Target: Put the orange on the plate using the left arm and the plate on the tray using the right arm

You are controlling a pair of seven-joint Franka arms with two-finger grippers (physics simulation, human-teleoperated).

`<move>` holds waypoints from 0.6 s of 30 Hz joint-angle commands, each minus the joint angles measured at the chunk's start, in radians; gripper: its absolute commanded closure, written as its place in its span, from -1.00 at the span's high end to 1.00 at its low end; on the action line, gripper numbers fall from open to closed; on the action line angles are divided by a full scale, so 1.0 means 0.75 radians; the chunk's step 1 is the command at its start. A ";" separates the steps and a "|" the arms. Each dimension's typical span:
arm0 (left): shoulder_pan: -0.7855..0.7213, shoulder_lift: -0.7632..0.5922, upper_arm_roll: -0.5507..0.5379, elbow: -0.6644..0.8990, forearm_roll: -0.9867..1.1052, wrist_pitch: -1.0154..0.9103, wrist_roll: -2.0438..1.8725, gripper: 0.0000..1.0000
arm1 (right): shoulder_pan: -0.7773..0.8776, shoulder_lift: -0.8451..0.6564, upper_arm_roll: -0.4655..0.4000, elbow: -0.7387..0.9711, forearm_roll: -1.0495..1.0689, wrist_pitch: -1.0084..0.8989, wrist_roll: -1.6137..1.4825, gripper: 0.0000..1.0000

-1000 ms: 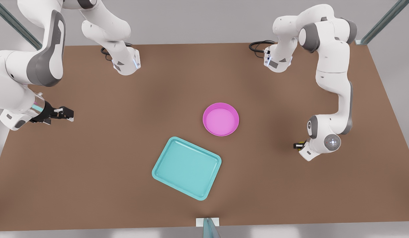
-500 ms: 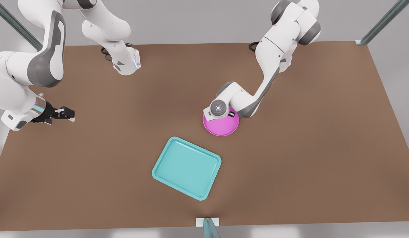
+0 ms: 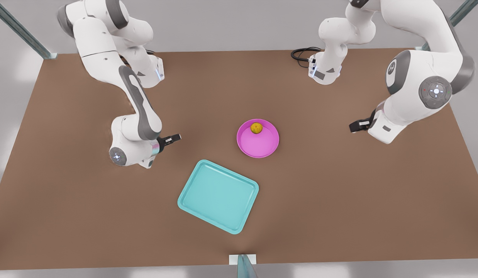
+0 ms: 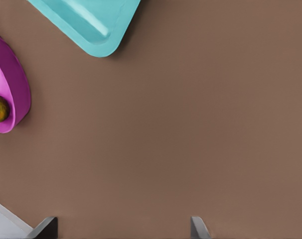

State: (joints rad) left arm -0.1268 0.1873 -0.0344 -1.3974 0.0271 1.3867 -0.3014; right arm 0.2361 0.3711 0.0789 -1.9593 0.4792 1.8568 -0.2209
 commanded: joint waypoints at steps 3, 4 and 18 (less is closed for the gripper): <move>0.012 0.039 0.005 0.055 -0.024 0.012 0.269 1.00 | 0.278 0.074 0.005 -0.065 0.253 0.737 0.153 1.00; 0.007 0.045 0.003 0.055 -0.016 0.010 0.244 1.00 | 0.338 0.104 0.005 -0.059 0.326 0.813 0.170 1.00; 0.007 0.061 0.005 0.045 -0.010 -0.002 0.249 1.00 | 0.628 0.331 0.018 0.097 0.601 1.079 0.376 1.00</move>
State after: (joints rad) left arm -0.1212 0.2323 -0.0305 -1.3645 0.0198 1.3896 -0.1824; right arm 0.7063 0.6190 0.0908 -1.8871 0.9185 2.6109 -0.0585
